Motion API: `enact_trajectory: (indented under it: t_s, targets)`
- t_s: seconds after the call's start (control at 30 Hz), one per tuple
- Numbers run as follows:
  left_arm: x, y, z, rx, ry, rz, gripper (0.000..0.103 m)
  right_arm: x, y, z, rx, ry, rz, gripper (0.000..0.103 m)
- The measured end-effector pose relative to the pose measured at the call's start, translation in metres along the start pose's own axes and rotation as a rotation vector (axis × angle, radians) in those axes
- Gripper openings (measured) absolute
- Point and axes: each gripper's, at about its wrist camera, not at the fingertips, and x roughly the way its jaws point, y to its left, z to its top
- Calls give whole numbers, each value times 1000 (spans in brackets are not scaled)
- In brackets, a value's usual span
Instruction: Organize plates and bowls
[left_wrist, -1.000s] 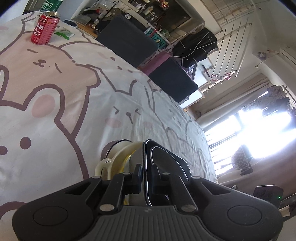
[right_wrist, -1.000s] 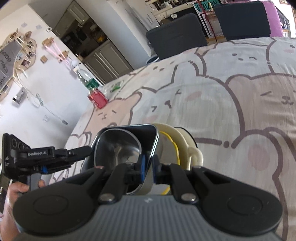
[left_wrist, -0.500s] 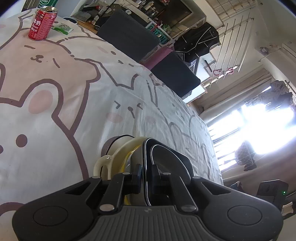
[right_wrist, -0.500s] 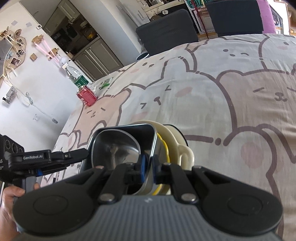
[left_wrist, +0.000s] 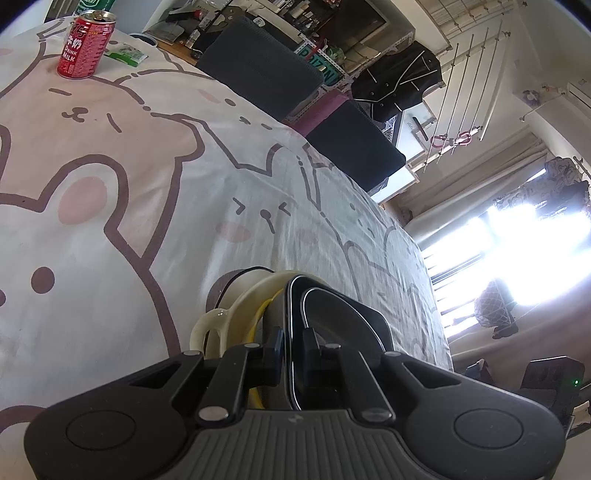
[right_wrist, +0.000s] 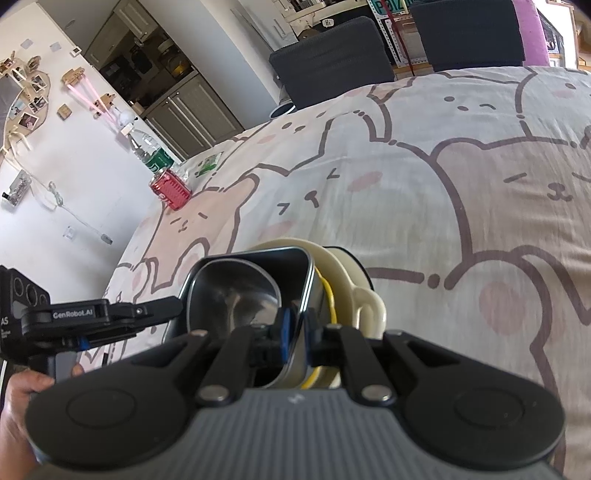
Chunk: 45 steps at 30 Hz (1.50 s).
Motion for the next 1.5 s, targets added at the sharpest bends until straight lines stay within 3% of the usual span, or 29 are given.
enact_trajectory:
  t_s: [0.57, 1.13, 1.3, 1.37, 1.43, 1.5]
  targets:
    - [3, -1, 2, 19, 33, 23, 13, 4, -1, 0, -10, 15, -12, 12]
    - [-4, -6, -1, 68, 48, 64, 34, -3, 6, 0, -45, -7, -33, 34]
    - [-15, -16, -2, 97, 25, 82, 52, -10, 9, -2, -59, -35, -49, 41]
    - [-21, -22, -3, 134, 11, 96, 75, -16, 12, -2, -79, -58, -62, 47]
    - [-28, -32, -4, 195, -6, 108, 87, -25, 15, -3, -104, -105, -80, 65]
    - [-36, -42, -7, 251, -30, 126, 91, -34, 20, -5, -134, -157, -101, 75]
